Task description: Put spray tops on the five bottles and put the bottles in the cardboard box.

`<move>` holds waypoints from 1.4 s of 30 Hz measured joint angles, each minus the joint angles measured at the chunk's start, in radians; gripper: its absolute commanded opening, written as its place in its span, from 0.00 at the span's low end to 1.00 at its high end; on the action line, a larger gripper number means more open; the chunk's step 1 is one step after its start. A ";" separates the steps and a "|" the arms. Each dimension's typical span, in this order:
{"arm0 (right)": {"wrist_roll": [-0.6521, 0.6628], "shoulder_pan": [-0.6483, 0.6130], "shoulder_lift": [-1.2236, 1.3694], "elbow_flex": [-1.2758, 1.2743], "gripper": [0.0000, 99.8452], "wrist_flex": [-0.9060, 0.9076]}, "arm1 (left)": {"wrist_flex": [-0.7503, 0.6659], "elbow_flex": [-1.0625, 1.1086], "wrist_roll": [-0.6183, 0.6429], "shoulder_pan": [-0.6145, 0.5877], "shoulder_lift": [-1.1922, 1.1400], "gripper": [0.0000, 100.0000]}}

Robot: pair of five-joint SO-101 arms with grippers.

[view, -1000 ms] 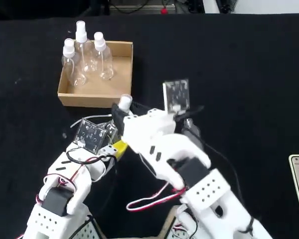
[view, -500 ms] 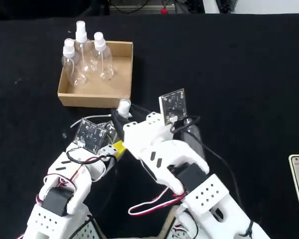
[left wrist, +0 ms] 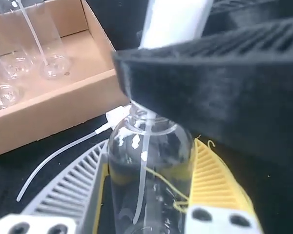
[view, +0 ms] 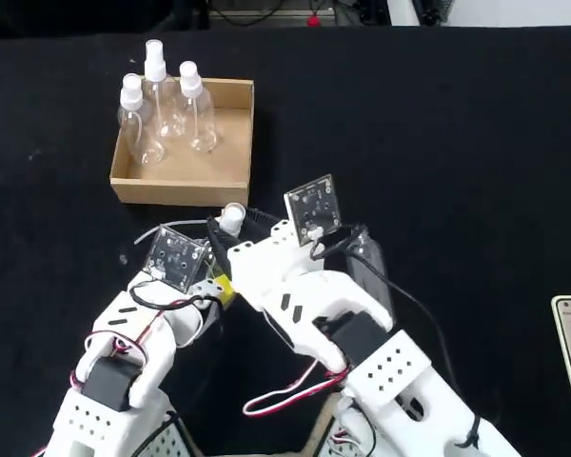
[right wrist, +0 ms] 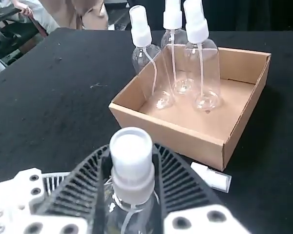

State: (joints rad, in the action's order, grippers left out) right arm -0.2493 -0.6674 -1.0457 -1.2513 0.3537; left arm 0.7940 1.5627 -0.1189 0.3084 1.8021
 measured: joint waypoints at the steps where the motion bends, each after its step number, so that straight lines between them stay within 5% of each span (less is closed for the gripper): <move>1: 0.005 0.000 0.000 0.002 0.02 0.000 | 0.000 0.000 0.000 0.000 0.000 0.16; 19: 0.011 0.000 0.221 0.253 0.01 0.213 | 0.006 0.000 0.000 0.000 0.000 0.16; 42: 0.011 0.000 0.031 0.086 0.02 0.146 | 0.009 -0.005 0.006 0.003 0.000 0.16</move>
State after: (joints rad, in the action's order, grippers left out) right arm -0.2386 -0.6674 -1.0150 -1.1653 0.4994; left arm 0.8032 1.5581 -0.1128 0.3115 1.8021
